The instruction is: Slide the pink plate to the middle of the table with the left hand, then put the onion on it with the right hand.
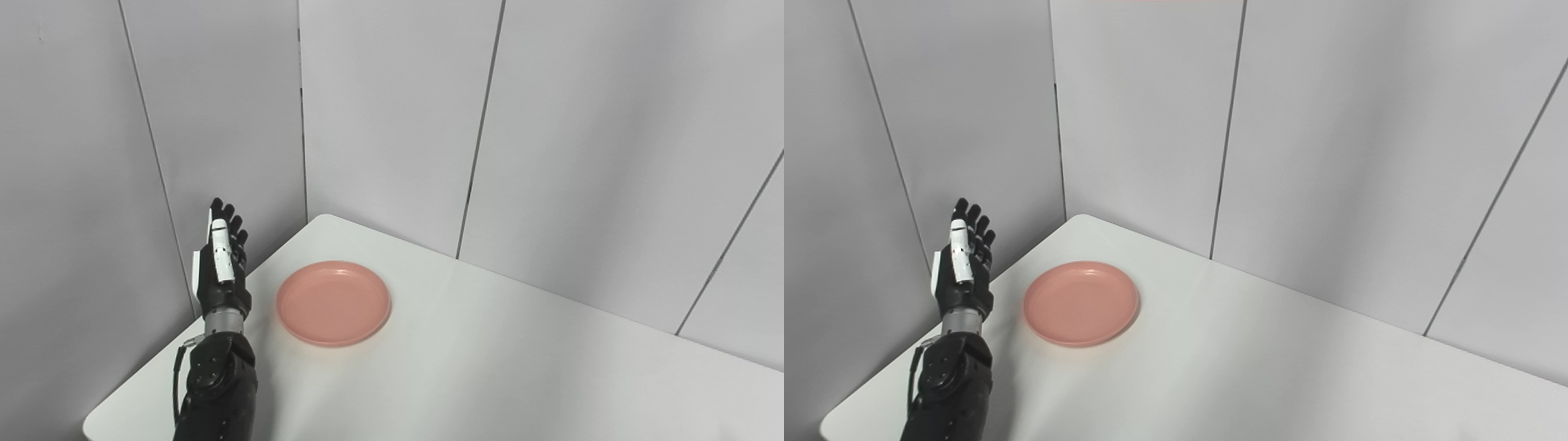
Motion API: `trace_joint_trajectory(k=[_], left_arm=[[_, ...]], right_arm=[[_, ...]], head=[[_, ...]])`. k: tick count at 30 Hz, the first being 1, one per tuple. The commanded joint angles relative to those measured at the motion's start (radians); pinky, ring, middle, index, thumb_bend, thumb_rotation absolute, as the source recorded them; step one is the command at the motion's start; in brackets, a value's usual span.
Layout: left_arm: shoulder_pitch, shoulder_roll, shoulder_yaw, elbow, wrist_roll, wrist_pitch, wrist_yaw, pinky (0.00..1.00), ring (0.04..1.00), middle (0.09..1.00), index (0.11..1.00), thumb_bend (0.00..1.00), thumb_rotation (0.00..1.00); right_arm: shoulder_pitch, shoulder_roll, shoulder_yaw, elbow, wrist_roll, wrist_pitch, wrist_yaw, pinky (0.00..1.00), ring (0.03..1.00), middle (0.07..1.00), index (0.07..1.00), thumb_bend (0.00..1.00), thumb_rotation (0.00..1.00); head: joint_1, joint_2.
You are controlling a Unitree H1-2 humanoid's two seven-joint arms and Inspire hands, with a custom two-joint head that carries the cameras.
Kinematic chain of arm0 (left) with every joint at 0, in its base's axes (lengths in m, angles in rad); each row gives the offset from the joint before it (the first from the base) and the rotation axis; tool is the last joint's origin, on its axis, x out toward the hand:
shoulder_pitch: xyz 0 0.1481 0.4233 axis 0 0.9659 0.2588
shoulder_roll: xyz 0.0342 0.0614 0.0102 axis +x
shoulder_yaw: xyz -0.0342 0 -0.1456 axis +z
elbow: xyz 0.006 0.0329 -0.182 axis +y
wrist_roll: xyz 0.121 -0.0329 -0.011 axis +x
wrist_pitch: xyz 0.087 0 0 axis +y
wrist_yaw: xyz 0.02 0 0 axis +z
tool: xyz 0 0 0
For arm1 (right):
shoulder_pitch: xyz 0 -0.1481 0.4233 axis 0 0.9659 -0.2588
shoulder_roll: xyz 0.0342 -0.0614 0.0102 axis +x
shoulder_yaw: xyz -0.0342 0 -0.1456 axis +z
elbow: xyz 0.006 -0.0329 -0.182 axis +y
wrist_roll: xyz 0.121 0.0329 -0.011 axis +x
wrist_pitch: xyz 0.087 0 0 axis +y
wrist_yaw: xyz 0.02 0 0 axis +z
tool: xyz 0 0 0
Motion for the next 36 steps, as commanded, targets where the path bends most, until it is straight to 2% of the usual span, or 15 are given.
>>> trace_joint_trajectory(k=[1,12,20,27,36], left_arm=[[-0.021,0.028,-0.006,-0.001,0.008,-0.030,0.000,0.99,0.978,0.973,0.957,0.43,1.00],[-0.016,0.027,0.003,0.081,-0.004,-0.035,0.001,0.98,0.967,0.966,0.949,0.40,1.00],[-0.011,0.021,-0.006,0.121,-0.024,-0.032,-0.012,0.99,0.977,0.974,0.954,0.40,1.00],[-0.007,0.017,-0.007,0.156,-0.035,-0.037,-0.016,1.00,0.983,0.982,0.968,0.40,1.00],[-0.017,0.011,-0.013,0.213,-0.098,-0.049,-0.074,1.00,0.987,0.982,0.964,0.39,1.00]], right_arm=[[0.011,-0.005,-0.005,0.024,0.004,-0.018,0.005,0.89,0.736,0.757,0.804,0.36,0.86],[0.014,-0.010,-0.005,0.027,-0.001,-0.025,0.005,0.88,0.731,0.741,0.800,0.38,0.85],[0.012,-0.010,-0.006,0.013,0.002,-0.001,0.002,0.89,0.731,0.734,0.800,0.36,0.84],[0.013,-0.015,-0.007,0.028,-0.001,-0.023,0.005,0.88,0.735,0.739,0.805,0.37,0.85],[0.013,-0.019,-0.008,0.033,0.006,-0.025,0.009,0.87,0.712,0.713,0.790,0.39,0.84]], head=[[0.000,0.000],[0.002,0.006],[0.005,0.008],[0.008,0.014],[0.007,0.017]])
